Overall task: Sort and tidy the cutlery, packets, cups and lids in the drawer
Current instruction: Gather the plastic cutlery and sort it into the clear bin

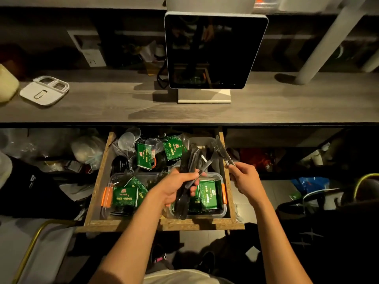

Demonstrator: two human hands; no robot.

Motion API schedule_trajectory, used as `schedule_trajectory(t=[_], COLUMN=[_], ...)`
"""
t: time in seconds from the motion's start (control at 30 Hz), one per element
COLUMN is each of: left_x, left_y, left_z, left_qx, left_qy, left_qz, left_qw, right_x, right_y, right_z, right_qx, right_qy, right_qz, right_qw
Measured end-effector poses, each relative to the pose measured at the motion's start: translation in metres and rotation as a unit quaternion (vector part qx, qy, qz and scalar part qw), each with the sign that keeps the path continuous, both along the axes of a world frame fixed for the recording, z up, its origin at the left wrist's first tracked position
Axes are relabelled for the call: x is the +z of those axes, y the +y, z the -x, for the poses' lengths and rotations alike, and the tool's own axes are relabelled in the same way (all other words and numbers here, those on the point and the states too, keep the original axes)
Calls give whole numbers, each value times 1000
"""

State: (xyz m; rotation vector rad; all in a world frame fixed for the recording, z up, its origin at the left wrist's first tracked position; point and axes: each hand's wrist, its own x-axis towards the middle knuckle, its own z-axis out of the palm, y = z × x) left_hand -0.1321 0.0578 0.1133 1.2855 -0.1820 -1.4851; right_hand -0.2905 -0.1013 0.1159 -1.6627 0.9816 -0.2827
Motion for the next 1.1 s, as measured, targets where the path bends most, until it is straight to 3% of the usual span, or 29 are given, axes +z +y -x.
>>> schedule_trajectory(t=[0.1, 0.17, 0.3, 0.5, 0.73, 1.0, 1.1], left_x=[3, 2, 0, 7, 9, 16, 10], left_y=[-9, -12, -15, -27, -22, -22, -22], left_z=[9, 14, 18, 32, 36, 40, 38], left_qx=[-35, -33, 18, 6, -79, 11, 58], left_qy=[-45, -60, -34, 9, 41, 9, 15], left_qz=[-20, -36, -30, 15, 34, 15, 3], left_qw=[998, 997, 999, 1000, 995, 1000, 998], right_x=[-2, -4, -6, 7, 10, 5, 6], right_y=[-1, -6, -19, -6, 4, 21, 24], right_z=[-4, -4, -1, -18, -29, -32, -32], right_qx=[-11, -69, -176, -148, -166, -67, -88], right_qy=[8, 2, -28, -96, -131, -120, -101], right_qz=[78, 109, 29, -105, -31, -91, -113], right_qw=[997, 992, 984, 979, 977, 986, 985])
